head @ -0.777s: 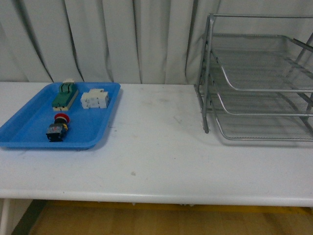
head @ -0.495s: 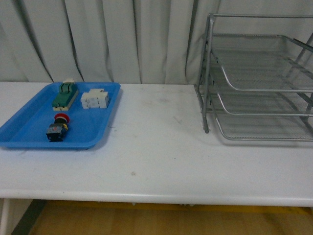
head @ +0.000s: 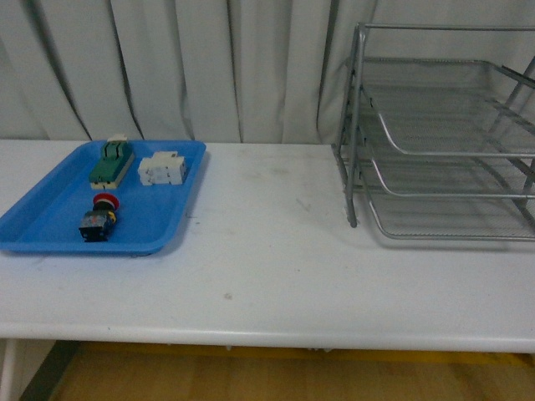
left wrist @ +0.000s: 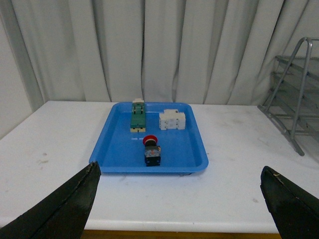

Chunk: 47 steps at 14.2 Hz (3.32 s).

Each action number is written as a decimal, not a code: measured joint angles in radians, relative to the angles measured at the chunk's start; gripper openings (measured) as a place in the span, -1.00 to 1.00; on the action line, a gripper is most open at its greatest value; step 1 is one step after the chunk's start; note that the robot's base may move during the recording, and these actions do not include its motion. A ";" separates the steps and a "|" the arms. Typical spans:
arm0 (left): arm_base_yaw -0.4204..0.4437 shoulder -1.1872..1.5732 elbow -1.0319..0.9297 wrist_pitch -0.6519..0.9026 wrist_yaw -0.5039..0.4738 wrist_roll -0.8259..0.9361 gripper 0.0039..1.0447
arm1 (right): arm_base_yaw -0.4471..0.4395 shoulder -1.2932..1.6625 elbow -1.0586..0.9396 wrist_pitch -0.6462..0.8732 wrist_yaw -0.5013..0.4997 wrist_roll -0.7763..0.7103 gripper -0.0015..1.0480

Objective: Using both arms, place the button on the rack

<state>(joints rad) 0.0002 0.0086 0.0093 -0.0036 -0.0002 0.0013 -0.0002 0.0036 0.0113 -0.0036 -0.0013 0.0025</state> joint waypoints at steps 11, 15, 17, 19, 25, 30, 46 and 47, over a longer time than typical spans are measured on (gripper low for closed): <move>0.000 0.000 0.000 0.000 0.000 0.000 0.88 | -0.035 0.205 0.039 0.012 -0.072 0.055 0.87; 0.000 0.000 0.000 0.000 0.000 0.000 0.88 | -0.147 1.171 0.112 0.903 -0.201 0.518 0.87; 0.000 0.000 0.000 0.000 0.000 0.000 0.88 | -0.159 1.627 0.283 1.213 -0.215 0.761 0.87; 0.000 0.000 0.000 0.000 0.000 0.000 0.88 | -0.158 1.904 0.423 1.223 -0.217 0.910 0.87; 0.000 0.000 0.000 0.000 0.000 0.000 0.88 | -0.084 2.157 0.746 1.119 -0.185 1.068 0.87; 0.000 0.000 0.000 0.000 0.000 0.000 0.88 | -0.058 2.260 0.931 1.008 -0.137 1.100 0.48; 0.000 0.000 0.000 0.000 0.000 0.000 0.88 | -0.042 2.136 0.446 1.305 -0.187 1.316 -0.41; 0.000 0.000 0.000 0.000 0.000 0.000 0.88 | -0.045 2.132 0.439 1.297 -0.187 1.281 -0.16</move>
<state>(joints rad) 0.0002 0.0086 0.0093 -0.0036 -0.0002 0.0013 -0.0448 2.1353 0.4507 1.2930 -0.1886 1.2839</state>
